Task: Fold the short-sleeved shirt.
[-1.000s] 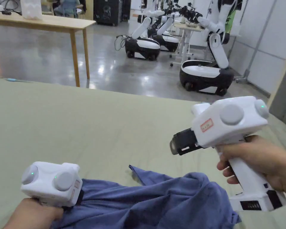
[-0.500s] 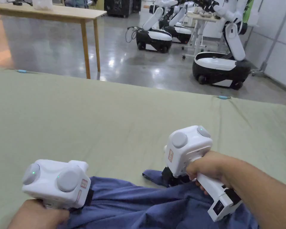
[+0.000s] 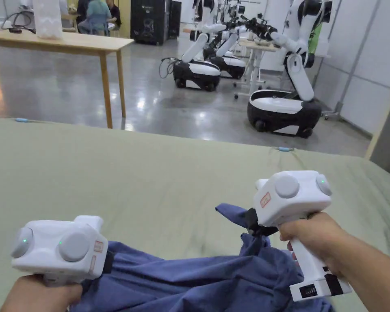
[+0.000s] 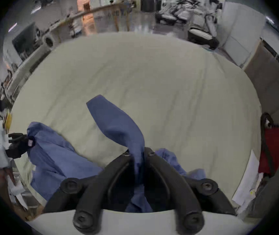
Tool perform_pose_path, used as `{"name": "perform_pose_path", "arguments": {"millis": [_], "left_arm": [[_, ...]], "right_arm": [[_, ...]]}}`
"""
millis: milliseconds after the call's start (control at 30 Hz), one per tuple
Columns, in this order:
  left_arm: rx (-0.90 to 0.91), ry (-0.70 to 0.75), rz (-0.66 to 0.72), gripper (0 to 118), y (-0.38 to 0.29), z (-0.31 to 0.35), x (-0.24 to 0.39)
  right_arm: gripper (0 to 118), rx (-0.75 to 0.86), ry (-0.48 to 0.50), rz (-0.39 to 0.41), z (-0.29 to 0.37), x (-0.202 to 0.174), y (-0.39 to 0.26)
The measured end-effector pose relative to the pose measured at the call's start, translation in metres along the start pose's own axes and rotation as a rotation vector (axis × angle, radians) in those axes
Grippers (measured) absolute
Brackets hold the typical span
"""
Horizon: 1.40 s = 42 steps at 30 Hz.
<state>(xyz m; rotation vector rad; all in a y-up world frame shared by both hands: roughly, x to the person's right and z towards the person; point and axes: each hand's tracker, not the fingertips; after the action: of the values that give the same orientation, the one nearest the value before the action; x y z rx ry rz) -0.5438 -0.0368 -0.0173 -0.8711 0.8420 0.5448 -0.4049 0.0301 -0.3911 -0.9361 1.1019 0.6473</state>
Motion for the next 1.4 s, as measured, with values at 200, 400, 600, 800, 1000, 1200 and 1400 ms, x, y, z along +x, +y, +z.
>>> {"name": "perform_pose_path", "arguments": {"millis": [200,400,600,800,1000,1200,1400], "left_arm": [[0.137,0.018,-0.006,1,0.019,0.067,0.009],[0.275,0.029,-0.019,1,0.036,0.147,0.017],[0.414,0.050,-0.063,1,0.056,0.223,0.028],[0.597,0.034,-0.074,1,0.085,0.316,0.030],[0.803,0.029,-0.085,1,0.119,0.421,0.047],[0.880,0.125,-0.113,1,0.173,0.470,0.062],[0.880,0.135,-0.093,1,0.234,0.463,0.060]], "right_arm": [[10,0.163,-0.006,-0.091,0.080,0.033,-0.026],[10,0.298,-0.010,-0.157,0.151,0.069,-0.040],[10,0.460,0.005,-0.195,0.232,0.082,-0.047],[10,0.682,0.047,-0.218,0.330,0.079,-0.049],[10,0.930,0.050,-0.227,0.431,0.064,-0.040],[10,0.989,-0.011,-0.219,0.484,0.059,0.009],[10,0.972,-0.096,-0.202,0.484,0.059,0.066]]}}
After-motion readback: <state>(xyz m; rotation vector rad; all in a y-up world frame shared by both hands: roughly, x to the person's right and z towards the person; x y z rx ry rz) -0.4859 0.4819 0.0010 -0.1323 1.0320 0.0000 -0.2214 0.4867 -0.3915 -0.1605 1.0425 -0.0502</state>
